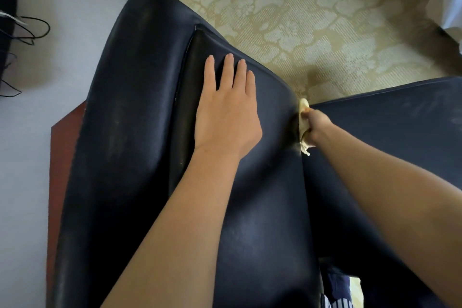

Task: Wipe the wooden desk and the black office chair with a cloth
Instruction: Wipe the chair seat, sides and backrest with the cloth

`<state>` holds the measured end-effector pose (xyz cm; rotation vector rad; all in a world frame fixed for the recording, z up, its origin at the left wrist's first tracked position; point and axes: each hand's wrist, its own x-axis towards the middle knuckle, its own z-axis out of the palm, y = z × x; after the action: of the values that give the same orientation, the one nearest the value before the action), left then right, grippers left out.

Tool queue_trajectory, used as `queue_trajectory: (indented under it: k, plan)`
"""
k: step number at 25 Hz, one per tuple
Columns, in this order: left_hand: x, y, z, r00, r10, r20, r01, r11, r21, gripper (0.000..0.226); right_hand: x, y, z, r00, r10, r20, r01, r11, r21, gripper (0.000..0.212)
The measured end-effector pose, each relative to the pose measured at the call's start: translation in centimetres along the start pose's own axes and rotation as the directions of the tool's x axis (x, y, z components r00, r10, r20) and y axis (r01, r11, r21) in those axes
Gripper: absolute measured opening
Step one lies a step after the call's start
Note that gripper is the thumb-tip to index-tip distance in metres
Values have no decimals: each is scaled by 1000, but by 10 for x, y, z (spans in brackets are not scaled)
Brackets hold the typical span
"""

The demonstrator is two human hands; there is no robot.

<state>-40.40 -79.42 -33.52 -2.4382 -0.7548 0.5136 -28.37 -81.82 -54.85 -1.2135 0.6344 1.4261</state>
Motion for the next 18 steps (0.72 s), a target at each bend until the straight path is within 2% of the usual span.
queue_trajectory:
  k: [2, 4, 7, 9, 12, 16, 18]
  plan:
    - [0, 0, 0, 1000, 3, -3, -3, 1000, 4, 60, -8, -18, 12, 993, -94, 71, 95, 995, -6, 27]
    - [0, -1, 0, 1000, 2, -4, -2, 1000, 6, 60, -19, -35, 25, 963, -205, 174, 231, 963, -143, 38]
    - [0, 0, -1, 1000, 1, 6, -1, 1000, 16, 60, -48, -56, 45, 875, -309, 373, 463, 760, -457, 33]
    - [-1, 1, -1, 1000, 0, 11, 0, 1000, 23, 60, -68, -63, 55, 818, -346, 459, 567, 613, -550, 25]
    - [-1, 0, -2, 1000, 1, 19, -2, 999, 34, 60, -95, -67, 66, 723, -374, 581, 688, 472, -552, 32]
    - [-1, 0, -4, 1000, -5, 14, 4, 999, 33, 58, -124, -65, 81, 593, -381, 710, 790, 445, -421, 38]
    - [-1, 1, -5, 1000, -8, 11, 7, 1000, 21, 58, -125, -62, 79, 535, -409, 739, 836, 384, -393, 38]
